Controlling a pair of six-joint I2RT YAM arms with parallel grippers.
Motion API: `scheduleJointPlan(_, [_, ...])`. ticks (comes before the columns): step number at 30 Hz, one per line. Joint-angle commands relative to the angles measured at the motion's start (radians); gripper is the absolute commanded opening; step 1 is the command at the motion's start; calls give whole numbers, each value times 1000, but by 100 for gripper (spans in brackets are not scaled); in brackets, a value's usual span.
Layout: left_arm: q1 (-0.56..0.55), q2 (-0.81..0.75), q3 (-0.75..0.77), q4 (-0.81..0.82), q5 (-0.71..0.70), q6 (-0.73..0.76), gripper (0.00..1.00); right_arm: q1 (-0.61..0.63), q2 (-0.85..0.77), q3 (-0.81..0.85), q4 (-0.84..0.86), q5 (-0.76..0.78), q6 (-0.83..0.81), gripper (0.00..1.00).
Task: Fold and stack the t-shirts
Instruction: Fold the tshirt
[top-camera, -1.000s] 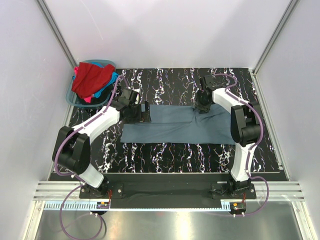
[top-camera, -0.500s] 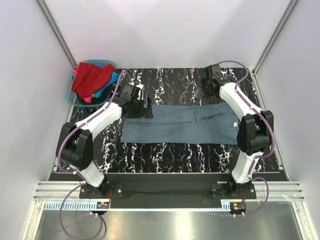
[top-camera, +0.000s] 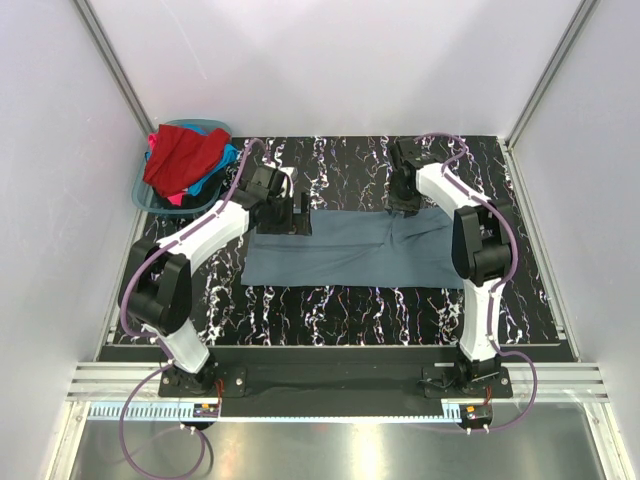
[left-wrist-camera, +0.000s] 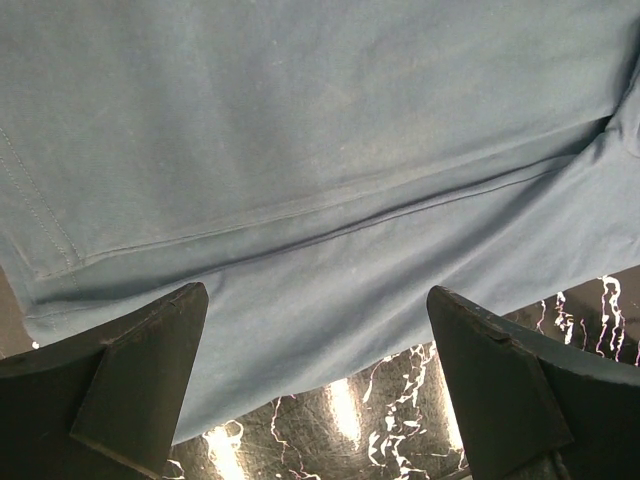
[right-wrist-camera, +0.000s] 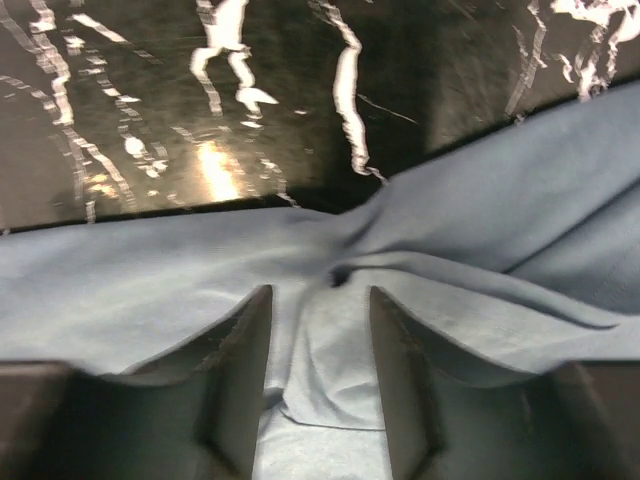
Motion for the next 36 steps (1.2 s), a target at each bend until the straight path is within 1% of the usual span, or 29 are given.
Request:
scheduleJointPlan(1, [-3, -32, -17, 27, 13, 16, 99, 27, 11, 67, 4, 37, -27, 44])
scheduleJointPlan(4, [-3, -36, -26, 27, 13, 22, 99, 36, 29, 73, 2, 35, -23, 34])
scheduleJointPlan(5, [-3, -39, -28, 27, 10, 24, 99, 40, 31, 73, 1, 37, -19, 26])
scheduleJointPlan(6, [-3, -41, -28, 27, 11, 25, 99, 42, 31, 73, -1, 40, -15, 24])
scheduleJointPlan(8, [-4, -42, -30, 27, 13, 32, 99, 50, 31, 71, -1, 46, -15, 21])
scheduleJointPlan(9, [-3, -44, -30, 26, 13, 33, 99, 51, 31, 73, -2, 58, -15, 21])
scheduleJointPlan(11, [-3, -44, -27, 26, 19, 41, 99, 53, 32, 82, -24, 71, -19, 29])
scheduleJointPlan(12, [-3, -45, -28, 24, 19, 41, 99, 56, 31, 85, -28, 81, -19, 40])
scheduleJointPlan(15, [-3, -47, -31, 24, 27, 42, 99, 59, 11, 91, -47, 97, -24, 57])
scheduleJointPlan(16, [-3, -45, -33, 24, 28, 41, 99, 57, 2, 91, -50, 101, -23, 59])
scheduleJointPlan(21, [-3, -19, -34, 26, 21, 26, 99, 57, -29, 107, -65, 140, -32, 59])
scheduleJointPlan(24, [-6, 11, -5, 33, 4, 21, 99, 57, -24, 105, -76, 164, -39, 59])
scheduleJointPlan(27, [-15, 47, 41, 32, -21, 22, 99, 59, 0, 99, -76, 161, -47, 53])
scheduleJointPlan(30, [-16, 65, 58, 33, -16, 16, 99, 60, 32, 99, -74, 155, -46, 52])
scheduleJointPlan(31, [-16, 67, 56, 33, -15, 15, 99, 60, 40, 103, -74, 157, -46, 51])
scheduleJointPlan(34, [-16, 57, 44, 32, -19, 21, 99, 60, 60, 107, -71, 158, -47, 44])
scheduleJointPlan(36, [-16, 53, 33, 33, -22, 21, 99, 59, 71, 113, -68, 158, -52, 43])
